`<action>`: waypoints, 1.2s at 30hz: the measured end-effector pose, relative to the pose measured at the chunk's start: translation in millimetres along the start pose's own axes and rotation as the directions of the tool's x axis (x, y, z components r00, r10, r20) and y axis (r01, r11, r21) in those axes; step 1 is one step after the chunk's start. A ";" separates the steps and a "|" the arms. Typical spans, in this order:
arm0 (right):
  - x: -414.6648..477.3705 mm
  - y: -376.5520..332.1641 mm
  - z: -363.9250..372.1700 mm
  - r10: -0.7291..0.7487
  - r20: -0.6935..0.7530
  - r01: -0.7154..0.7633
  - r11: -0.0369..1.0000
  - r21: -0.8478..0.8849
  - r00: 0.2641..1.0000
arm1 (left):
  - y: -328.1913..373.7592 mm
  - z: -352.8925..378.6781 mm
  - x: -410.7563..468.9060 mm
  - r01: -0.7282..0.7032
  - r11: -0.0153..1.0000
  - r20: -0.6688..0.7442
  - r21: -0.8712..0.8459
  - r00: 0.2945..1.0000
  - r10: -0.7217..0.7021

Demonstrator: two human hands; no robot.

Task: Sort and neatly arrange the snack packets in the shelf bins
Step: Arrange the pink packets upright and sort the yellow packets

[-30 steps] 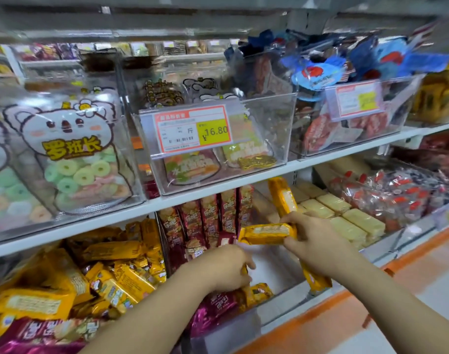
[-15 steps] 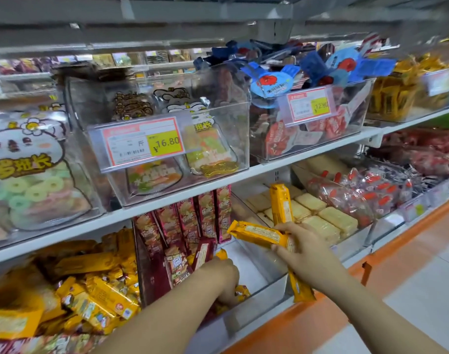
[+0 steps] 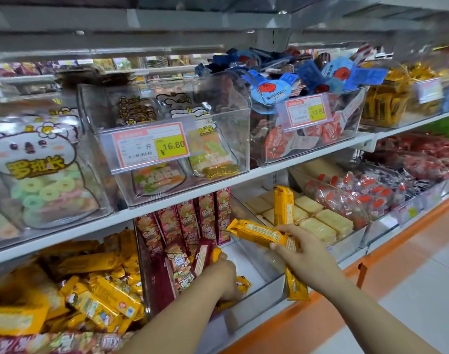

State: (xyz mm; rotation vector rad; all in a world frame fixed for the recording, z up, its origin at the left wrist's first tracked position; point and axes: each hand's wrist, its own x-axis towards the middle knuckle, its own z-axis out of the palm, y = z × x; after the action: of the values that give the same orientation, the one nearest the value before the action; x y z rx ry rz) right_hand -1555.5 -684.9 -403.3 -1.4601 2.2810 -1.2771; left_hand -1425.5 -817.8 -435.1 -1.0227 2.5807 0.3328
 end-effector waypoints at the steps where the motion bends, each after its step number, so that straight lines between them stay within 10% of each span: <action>1: -0.6 0.3 -0.2 0.004 -0.006 -0.004 1.000 0.013 1.000 | -0.3 1.3 0.8 0.007 1.000 -0.030 -0.021 1.000 -0.007; 9: -7.2 -12.7 1.1 0.023 -0.010 -0.021 0.994 0.103 1.000 | -13.5 -18.6 -20.5 -0.147 0.917 -0.360 -0.370 0.933 0.004; 16: -17.6 -50.3 11.1 0.026 0.031 -0.035 0.941 0.336 0.999 | -37.3 -29.4 -99.6 -0.385 0.845 -0.682 -0.372 0.731 0.033; 25: -36.4 -132.6 75.2 -0.064 0.205 -0.047 0.868 0.494 0.977 | -111.8 -26.3 -199.4 -0.229 0.925 -0.807 -0.304 0.578 -0.122; 36: -22.3 -220.2 185.0 -0.226 0.248 0.174 0.961 0.213 0.942 | -208.5 -8.1 -253.3 0.085 0.908 -0.760 -0.411 0.519 -0.392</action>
State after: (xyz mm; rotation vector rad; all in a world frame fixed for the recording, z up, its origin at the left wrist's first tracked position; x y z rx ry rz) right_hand -1297.8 -809.7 -368.1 -1.7122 1.8259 -1.2174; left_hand -1109.8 -813.4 -345.7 -2.0806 3.1708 0.2231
